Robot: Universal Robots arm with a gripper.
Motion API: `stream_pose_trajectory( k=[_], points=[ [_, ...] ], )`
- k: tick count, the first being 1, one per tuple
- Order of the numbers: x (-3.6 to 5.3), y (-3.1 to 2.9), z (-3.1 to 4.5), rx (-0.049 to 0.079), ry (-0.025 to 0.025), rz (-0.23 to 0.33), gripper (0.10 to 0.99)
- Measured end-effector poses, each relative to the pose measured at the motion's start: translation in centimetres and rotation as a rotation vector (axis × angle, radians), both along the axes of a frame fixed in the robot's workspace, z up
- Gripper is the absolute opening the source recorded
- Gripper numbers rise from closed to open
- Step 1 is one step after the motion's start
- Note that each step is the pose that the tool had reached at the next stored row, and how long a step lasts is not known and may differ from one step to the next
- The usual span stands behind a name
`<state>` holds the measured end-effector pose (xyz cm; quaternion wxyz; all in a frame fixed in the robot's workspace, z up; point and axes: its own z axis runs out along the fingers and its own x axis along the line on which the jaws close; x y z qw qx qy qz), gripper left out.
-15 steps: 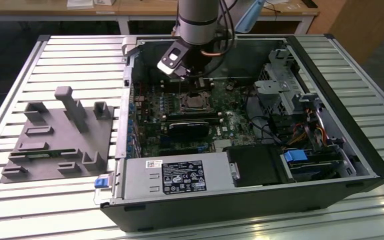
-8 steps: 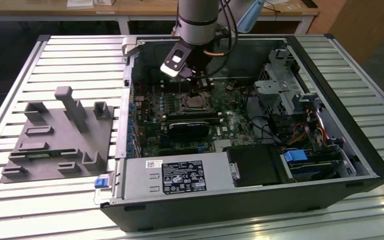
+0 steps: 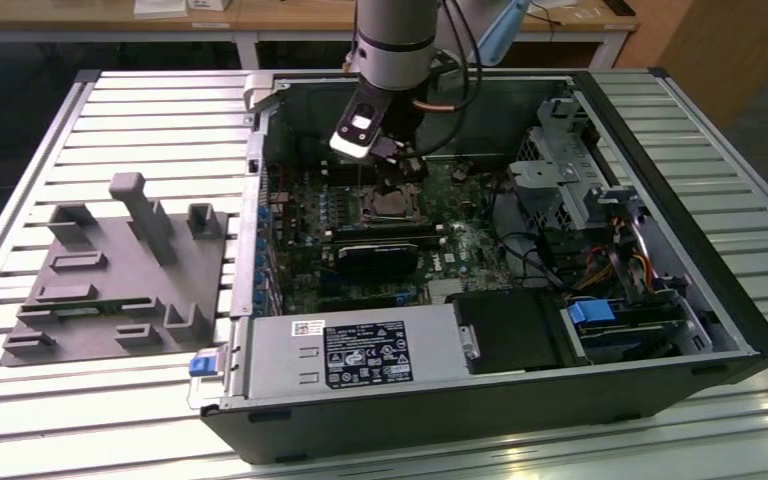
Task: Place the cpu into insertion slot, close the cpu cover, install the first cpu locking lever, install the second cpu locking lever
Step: 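Install the first cpu locking lever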
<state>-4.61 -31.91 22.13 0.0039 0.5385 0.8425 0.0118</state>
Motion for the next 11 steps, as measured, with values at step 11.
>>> stream_pose_trajectory(
  k=[11],
  points=[
    [0.00, 0.00, -0.06, 0.000, 0.0000, 0.201, 0.102]
  ],
)
